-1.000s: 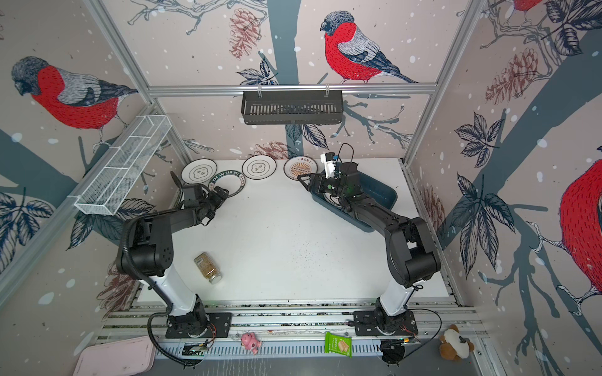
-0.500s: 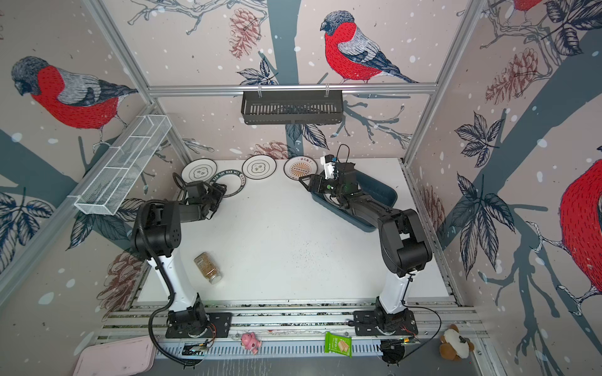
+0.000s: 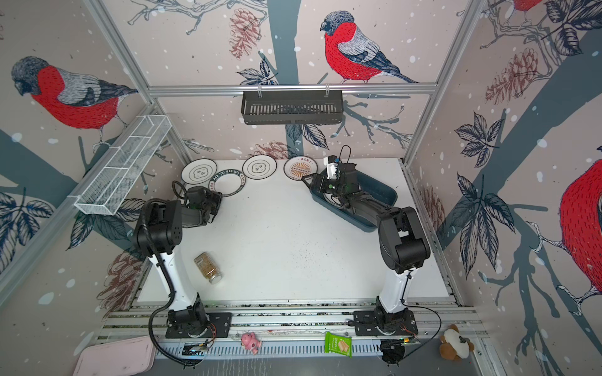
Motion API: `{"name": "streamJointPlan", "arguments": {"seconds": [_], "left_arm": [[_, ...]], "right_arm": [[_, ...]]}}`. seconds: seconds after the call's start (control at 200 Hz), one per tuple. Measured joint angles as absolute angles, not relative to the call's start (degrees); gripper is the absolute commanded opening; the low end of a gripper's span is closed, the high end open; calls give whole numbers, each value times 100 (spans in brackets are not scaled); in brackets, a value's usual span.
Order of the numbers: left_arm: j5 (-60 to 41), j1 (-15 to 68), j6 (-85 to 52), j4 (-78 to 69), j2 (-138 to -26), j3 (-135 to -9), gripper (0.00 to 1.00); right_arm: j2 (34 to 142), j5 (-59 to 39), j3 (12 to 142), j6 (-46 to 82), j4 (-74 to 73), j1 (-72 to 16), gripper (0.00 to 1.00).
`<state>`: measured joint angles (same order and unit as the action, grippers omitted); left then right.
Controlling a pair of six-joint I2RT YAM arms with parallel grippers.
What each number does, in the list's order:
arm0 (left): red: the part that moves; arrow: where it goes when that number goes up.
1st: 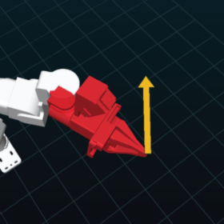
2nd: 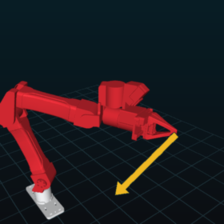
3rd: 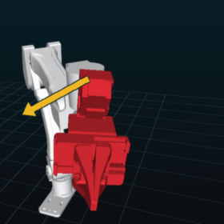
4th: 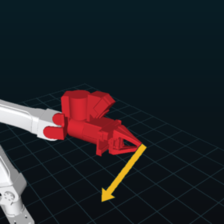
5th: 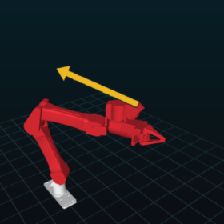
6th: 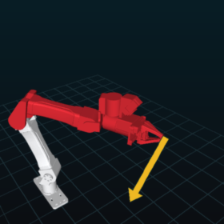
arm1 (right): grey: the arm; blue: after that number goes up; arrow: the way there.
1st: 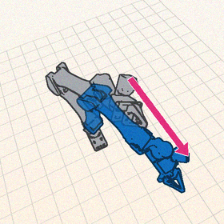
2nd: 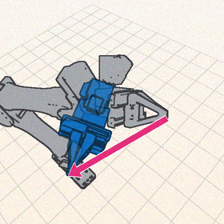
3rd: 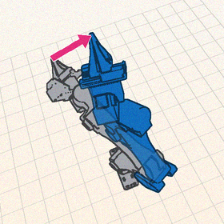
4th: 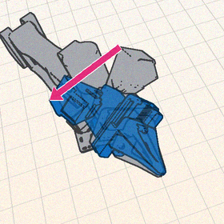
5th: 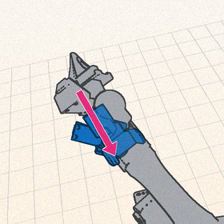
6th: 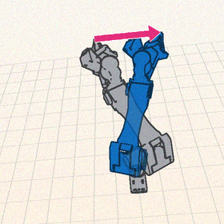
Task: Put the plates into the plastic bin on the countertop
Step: 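Grasp the green-rimmed plate rim with the left gripper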
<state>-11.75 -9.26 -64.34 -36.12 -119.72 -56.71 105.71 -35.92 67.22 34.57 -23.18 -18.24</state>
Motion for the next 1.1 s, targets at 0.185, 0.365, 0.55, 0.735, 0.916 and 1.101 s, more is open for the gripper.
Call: {"name": "streamJointPlan", "arguments": {"seconds": [0.185,0.365,0.55,0.735,0.916,1.101], "left_arm": [[-1194,-943,-6613,-3826,-11872,-5393,12],[-1240,-965,-6707,-3800,-11474,-5033,7],[-1288,-991,-6700,-3656,-10960,-4547,5],[-1393,-991,-6495,-3376,-10385,-4206,3],[-1559,-996,-6263,-3162,-9714,-3887,3],[-1787,-910,-6023,-2954,-8989,-3719,3]], "right_arm": [[10431,-3527,6543,3476,-2320,-1828,100],[10114,-3448,6267,3583,-2383,-1828,99],[9671,-3387,5927,3579,-2414,-1833,100],[9019,-3188,5454,3570,-2449,-1857,99],[8416,-2952,5013,3551,-2434,-1859,99],[7924,-2663,4615,3529,-2383,-1831,100]]}}
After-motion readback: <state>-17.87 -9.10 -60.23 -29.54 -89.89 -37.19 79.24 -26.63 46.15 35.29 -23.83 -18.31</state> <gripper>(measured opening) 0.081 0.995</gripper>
